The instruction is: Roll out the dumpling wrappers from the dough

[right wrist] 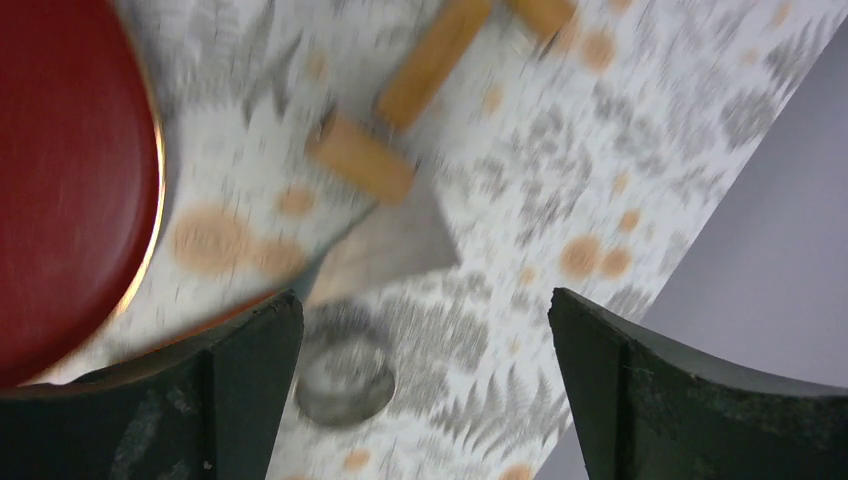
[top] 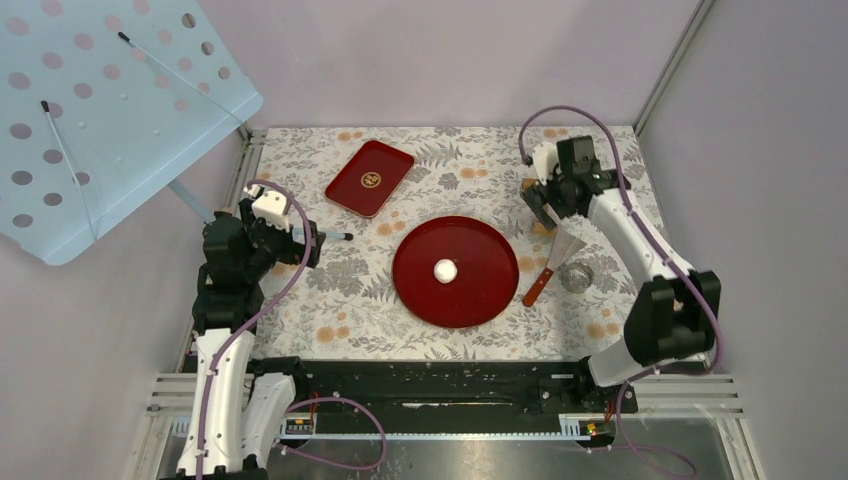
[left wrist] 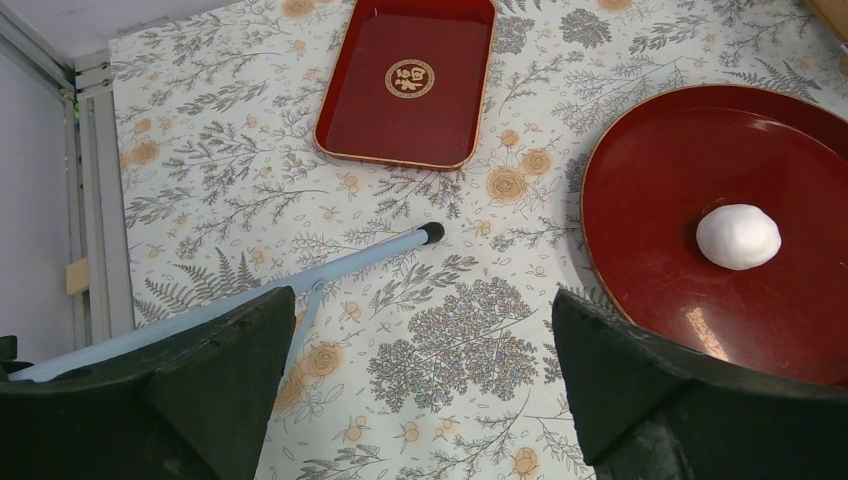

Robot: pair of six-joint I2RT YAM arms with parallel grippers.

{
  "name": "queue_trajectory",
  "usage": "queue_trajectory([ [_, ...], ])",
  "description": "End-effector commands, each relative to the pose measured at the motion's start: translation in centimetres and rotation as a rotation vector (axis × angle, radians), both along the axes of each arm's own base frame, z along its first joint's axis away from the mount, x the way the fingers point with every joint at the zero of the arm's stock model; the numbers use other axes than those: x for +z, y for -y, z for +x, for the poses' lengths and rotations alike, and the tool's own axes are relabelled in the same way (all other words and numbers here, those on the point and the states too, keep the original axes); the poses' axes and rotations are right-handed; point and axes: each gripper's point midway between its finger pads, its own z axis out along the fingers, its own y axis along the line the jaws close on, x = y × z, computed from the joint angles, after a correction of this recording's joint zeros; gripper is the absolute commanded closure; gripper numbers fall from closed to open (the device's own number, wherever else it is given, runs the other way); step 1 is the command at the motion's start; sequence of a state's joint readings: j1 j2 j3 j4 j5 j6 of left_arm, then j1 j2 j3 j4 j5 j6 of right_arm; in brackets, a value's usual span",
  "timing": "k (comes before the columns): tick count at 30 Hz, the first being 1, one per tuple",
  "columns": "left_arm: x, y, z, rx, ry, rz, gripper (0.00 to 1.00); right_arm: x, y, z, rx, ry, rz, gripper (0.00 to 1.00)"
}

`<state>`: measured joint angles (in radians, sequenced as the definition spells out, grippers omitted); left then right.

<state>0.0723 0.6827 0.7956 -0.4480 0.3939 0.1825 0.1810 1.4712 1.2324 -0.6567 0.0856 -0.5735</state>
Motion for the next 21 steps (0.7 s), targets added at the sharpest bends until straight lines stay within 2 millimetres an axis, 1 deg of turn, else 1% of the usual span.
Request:
queue_trajectory([
  [1,0.9,0.1,0.4,-0.011,0.044,-0.007,0.01,0.0,-2.0,5.9,0.024,0.087,0.001,0.01],
  [2,0.9,0.1,0.4,-0.013,0.043,-0.006,0.01,-0.8,-2.1,6.6,0.057,0.085,-0.03,0.03],
  [5,0.6,0.1,0.6,-0.016,0.03,-0.008,0.01,-3.4,-2.7,7.8,0.157,0.073,-0.107,0.08],
  [9,0.3,0.1,0.7,-0.019,0.02,-0.006,0.01,-6.2,-3.3,7.8,0.261,0.04,-0.203,0.1],
  [13,0.2,0.2,0.8,-0.021,0.017,-0.007,0.01,-7.9,-2.9,7.9,0.302,0.001,-0.259,0.13],
  [18,0.1,0.1,0.9,-0.018,0.012,-0.005,0.01,-9.8,-2.5,7.0,0.364,-0.064,-0.294,0.15],
  [21,0.1,0.1,0.9,-0.017,0.011,-0.005,0.01,-10.6,-2.3,6.5,0.389,-0.105,-0.312,0.22],
])
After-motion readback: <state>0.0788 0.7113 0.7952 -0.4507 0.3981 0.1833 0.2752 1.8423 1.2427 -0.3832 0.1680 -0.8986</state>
